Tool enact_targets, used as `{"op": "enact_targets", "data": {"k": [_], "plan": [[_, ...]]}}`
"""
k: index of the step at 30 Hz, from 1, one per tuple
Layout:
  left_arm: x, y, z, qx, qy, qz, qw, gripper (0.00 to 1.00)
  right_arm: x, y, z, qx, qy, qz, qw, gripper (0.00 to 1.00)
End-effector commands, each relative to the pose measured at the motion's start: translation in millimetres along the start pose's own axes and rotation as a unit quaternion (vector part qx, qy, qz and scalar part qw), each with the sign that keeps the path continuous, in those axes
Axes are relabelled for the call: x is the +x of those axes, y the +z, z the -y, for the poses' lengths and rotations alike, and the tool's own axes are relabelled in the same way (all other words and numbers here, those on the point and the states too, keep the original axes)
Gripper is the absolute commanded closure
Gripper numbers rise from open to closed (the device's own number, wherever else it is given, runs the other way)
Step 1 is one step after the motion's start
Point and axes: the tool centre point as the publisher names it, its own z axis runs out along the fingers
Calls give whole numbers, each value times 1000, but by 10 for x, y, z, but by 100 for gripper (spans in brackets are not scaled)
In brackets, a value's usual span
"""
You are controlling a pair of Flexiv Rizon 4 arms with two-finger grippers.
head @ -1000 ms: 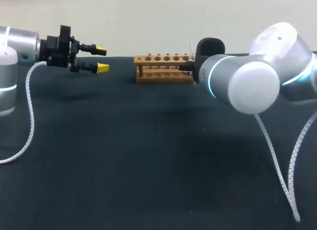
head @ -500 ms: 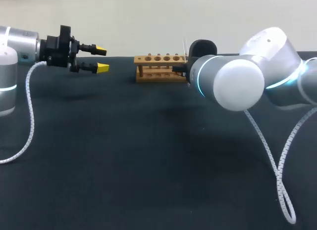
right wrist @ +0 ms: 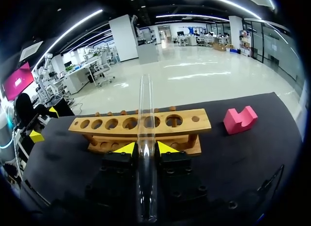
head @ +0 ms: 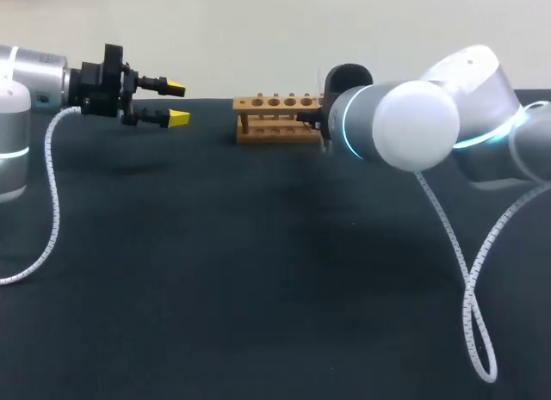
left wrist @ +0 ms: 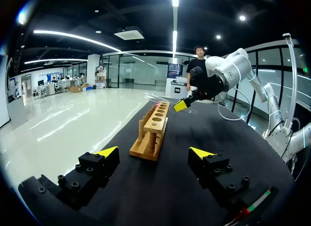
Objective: Grasp the test tube, adjust it, and insert it.
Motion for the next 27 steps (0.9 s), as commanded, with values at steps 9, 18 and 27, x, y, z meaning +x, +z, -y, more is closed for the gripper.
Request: {"op": "enact_targets", "data": {"k": [9,18,27], "plan": [[11,2,-24,3,1,1,1000,0,45,77,-10,0,-2,-35,999,100],[11,2,-24,3,1,1,1000,0,55,114,4,-13,-8,-68,998,100],[11,2,-24,3,1,1,1000,0,105,157,11,-17,-5,-83,996,100]]}}
